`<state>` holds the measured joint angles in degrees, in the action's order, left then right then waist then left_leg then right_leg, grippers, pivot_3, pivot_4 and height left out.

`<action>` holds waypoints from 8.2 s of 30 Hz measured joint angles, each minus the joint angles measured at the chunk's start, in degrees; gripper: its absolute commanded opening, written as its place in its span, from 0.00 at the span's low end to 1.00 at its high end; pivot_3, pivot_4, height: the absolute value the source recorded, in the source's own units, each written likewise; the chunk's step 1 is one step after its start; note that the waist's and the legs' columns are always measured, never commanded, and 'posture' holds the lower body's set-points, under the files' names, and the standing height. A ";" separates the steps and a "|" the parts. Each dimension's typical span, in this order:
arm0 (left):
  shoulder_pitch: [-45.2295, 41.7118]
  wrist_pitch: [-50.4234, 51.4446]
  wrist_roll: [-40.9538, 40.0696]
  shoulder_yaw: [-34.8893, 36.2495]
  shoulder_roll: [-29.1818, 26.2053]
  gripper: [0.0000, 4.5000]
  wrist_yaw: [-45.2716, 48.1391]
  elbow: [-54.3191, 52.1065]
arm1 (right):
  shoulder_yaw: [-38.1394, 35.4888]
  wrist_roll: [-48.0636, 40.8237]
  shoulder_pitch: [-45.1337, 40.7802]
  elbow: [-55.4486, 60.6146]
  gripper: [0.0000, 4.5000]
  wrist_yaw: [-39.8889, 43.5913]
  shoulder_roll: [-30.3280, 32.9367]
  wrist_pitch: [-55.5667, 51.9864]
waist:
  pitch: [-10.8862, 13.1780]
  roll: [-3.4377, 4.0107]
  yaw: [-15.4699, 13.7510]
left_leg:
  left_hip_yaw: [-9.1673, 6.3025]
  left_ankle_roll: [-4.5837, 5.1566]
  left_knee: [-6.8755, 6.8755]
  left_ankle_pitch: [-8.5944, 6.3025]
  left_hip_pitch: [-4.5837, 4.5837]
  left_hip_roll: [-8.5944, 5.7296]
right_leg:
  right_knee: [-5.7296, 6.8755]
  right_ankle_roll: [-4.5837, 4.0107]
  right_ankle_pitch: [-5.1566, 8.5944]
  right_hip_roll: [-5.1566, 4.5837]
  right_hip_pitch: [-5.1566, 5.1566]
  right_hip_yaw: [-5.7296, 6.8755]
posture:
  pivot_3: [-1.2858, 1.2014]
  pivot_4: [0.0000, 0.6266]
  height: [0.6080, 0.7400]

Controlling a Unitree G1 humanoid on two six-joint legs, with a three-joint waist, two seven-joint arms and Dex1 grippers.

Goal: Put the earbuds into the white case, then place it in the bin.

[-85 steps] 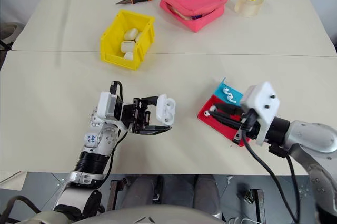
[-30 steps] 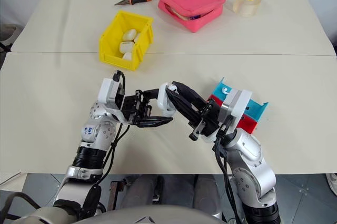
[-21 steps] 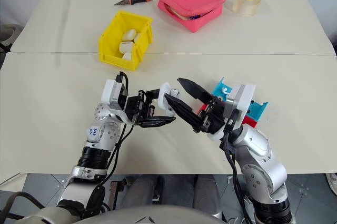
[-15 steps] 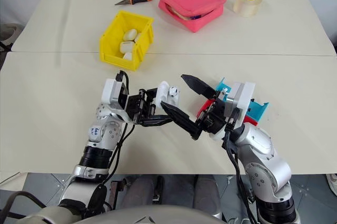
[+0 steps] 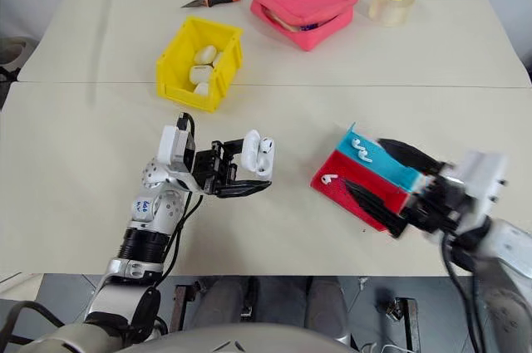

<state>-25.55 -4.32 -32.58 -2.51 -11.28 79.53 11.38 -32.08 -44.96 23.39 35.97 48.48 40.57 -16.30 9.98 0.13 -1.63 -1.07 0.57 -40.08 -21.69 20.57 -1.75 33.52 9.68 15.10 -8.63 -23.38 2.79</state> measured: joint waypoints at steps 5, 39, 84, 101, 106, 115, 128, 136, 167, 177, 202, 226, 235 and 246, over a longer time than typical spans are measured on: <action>0.80 -2.26 1.33 0.29 -3.49 0.60 1.96 0.11 | -6.48 5.43 6.74 -6.09 0.99 6.93 1.92 2.29 | -0.01 0.01 0.33 | 0.11 0.01 0.00 -0.01 -0.17 0.13 | 0.05 0.00 0.00 0.01 0.03 -0.05 | 0.52 0.24 1.00; 4.22 -2.68 2.53 -2.09 -1.28 0.60 -6.79 -6.49 | 53.21 34.71 -66.21 -41.94 0.99 10.65 16.98 -24.37 | 0.03 0.12 0.37 | 0.05 -0.23 -0.25 -0.08 0.42 0.38 | -0.09 -0.10 -0.10 0.02 -0.35 0.64 | 0.52 0.24 1.00; 4.80 -3.05 2.55 -1.98 -1.45 0.60 -8.98 -6.56 | 55.25 48.38 -67.22 -44.09 0.40 23.50 14.13 -12.51 | 0.03 0.13 0.42 | -0.01 -0.26 -0.53 -0.10 0.44 0.40 | 0.01 -0.08 -0.12 0.02 -0.30 0.72 | 0.52 0.24 1.00; 4.80 -2.96 2.54 -1.89 -2.23 0.60 -10.00 -8.30 | 55.19 53.74 -65.93 -44.39 0.40 25.97 15.14 3.83 | 0.03 0.13 0.46 | 0.00 -0.27 -0.54 -0.10 0.43 0.41 | 0.02 -0.08 -0.12 0.03 -0.29 0.73 | 0.52 0.24 1.00; 4.81 -2.86 2.54 -1.88 -2.38 0.60 -10.15 -8.34 | 54.43 54.85 -65.95 -46.83 0.40 25.88 15.08 9.30 | 0.03 0.13 0.43 | 0.00 -0.26 -0.57 -0.10 0.43 0.41 | 0.02 -0.08 -0.12 0.03 -0.27 0.73 | 0.52 0.24 1.00; 4.81 -2.63 2.54 -1.86 -2.43 0.60 -10.76 -8.48 | 53.16 55.16 -65.98 -49.70 0.40 26.72 14.20 13.60 | 0.02 0.12 0.47 | 0.00 -0.26 -0.57 -0.10 0.39 0.42 | 0.02 -0.08 -0.12 0.04 -0.22 0.73 | 0.52 0.24 1.00; 4.81 -2.34 2.53 -1.82 -2.58 0.60 -11.10 -8.68 | 51.85 55.47 -66.06 -52.01 0.36 28.01 12.83 17.84 | 0.02 0.12 0.64 | 0.00 -0.27 -0.63 -0.10 0.35 0.45 | 0.05 -0.08 -0.12 0.05 -0.18 0.74 | 0.52 0.24 1.00; 4.80 -2.14 2.53 -1.80 -2.63 0.60 -11.11 -8.67 | 51.77 55.38 -65.79 -51.96 0.12 29.31 12.74 17.52 | 0.02 0.12 0.62 | -0.01 -0.27 -0.70 -0.10 0.35 0.45 | 0.09 -0.08 -0.12 0.05 -0.16 0.74 | 0.52 0.24 1.00; -0.74 0.37 2.30 -3.11 -0.24 0.60 -6.54 -3.59 | 10.84 -13.21 -36.79 -4.98 0.12 -3.55 -10.20 -28.34 | 0.02 0.17 0.08 | -0.18 -0.30 -0.93 -0.13 0.53 0.45 | 0.23 -0.13 -0.17 0.06 -0.20 0.81 | 0.52 0.24 1.00; -1.40 1.51 2.54 -3.30 0.21 0.60 -6.64 -2.38 | 17.36 -22.33 -29.37 2.32 0.12 -14.80 -14.60 -28.28 | 0.02 0.18 0.28 | -0.08 -0.27 -0.89 -0.15 0.47 0.44 | 0.26 -0.16 -0.17 0.09 -0.21 0.74 | 0.52 0.24 1.00; -1.60 2.45 3.70 -3.39 0.11 0.60 -7.16 -1.91 | 25.83 -17.01 -26.78 2.55 0.41 -14.36 -11.73 -21.51 | 0.02 0.18 0.26 | -0.09 -0.23 -0.88 -0.17 0.47 0.43 | 0.25 -0.17 -0.17 0.09 -0.21 0.74 | 0.52 0.24 1.00; -5.89 1.64 17.68 -7.12 -12.08 0.60 -12.20 -4.99 | 25.12 -9.56 -38.31 -0.84 0.01 -7.21 2.66 -21.67 | 0.02 0.17 0.13 | -0.09 -0.19 -0.87 -0.20 0.51 0.44 | 0.21 -0.17 -0.17 0.10 -0.25 0.75 | 0.52 0.24 1.00; -7.47 2.34 18.62 -9.78 -12.12 0.60 -11.00 -4.04 | 35.09 -5.85 -49.13 -2.46 0.01 -6.88 1.52 -26.38 | 0.03 0.16 0.28 | -0.08 -0.17 -0.85 -0.21 0.57 0.42 | 0.17 -0.17 -0.17 0.08 -0.28 0.77 | 0.52 0.24 1.00; -4.72 -0.95 18.08 -8.48 -12.09 0.60 -10.71 -3.32 | 33.85 1.03 -41.61 -4.82 0.01 -5.06 3.99 -26.12 | 0.04 0.15 0.12 | -0.06 -0.15 -0.86 -0.22 0.60 0.42 | 0.15 -0.16 -0.17 0.08 -0.27 0.79 | 0.52 0.24 1.00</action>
<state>-30.27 -5.27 -14.50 -10.99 -23.37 68.82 8.05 1.78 -43.93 -18.22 31.15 43.42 44.57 -42.42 10.02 0.28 -1.51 -1.14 0.43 -40.93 -21.91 21.17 -1.34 33.67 9.52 14.92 -8.55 -23.66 3.58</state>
